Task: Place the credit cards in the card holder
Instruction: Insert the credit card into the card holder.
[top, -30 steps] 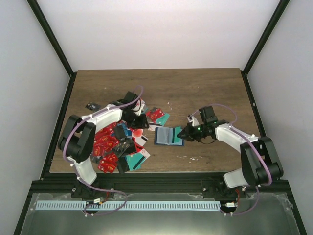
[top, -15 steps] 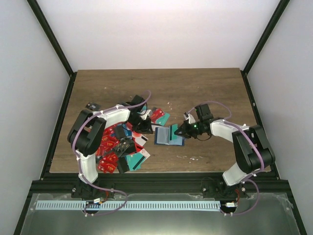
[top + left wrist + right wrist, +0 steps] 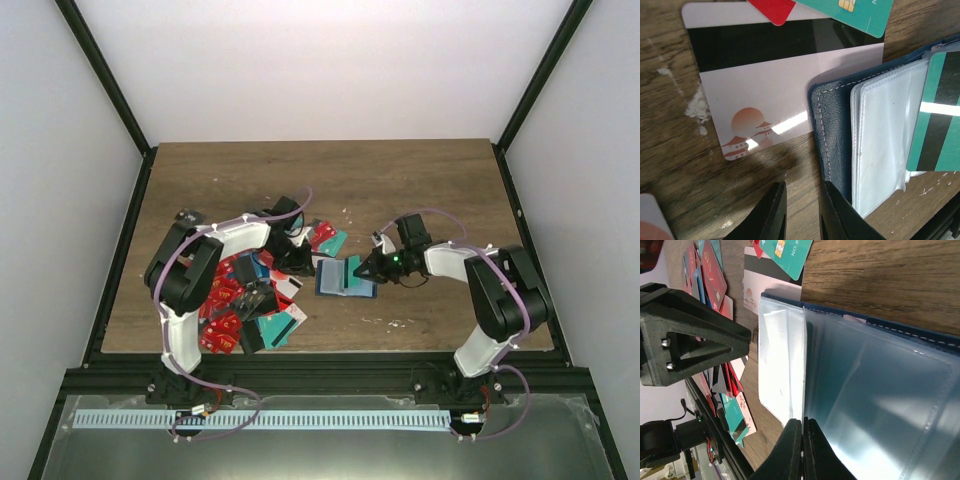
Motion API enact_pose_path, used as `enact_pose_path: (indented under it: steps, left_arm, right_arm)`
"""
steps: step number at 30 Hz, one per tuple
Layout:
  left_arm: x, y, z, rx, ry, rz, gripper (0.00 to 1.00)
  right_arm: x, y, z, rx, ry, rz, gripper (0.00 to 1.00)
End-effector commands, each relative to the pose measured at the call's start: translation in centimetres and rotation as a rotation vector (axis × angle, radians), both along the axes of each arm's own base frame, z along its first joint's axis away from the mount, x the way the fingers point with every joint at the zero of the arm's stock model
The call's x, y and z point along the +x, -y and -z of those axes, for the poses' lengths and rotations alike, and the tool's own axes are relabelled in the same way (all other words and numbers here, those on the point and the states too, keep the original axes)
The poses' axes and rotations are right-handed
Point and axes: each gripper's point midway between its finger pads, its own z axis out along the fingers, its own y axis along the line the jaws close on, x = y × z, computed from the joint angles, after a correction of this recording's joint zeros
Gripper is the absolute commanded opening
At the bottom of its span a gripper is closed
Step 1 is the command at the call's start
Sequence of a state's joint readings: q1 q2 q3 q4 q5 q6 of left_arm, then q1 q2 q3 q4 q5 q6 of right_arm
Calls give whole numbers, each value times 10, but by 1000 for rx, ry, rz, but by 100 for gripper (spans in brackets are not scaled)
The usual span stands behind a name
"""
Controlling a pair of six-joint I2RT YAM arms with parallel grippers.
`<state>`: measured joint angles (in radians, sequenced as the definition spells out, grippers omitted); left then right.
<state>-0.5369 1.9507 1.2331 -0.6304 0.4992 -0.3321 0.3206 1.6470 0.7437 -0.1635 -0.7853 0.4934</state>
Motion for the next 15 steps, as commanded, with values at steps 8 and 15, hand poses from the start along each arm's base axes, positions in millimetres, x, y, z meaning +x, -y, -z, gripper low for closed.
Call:
enact_pose_path:
  steps: [8,15]
  left_arm:
    - [-6,10,9,-5,-35,28,20]
    - [-13,14,13,-2,-53,33,20]
  right_arm:
    - [1,-11,4,53,8,-34,1]
    - [-2,-14,6,84,-14,-33,1]
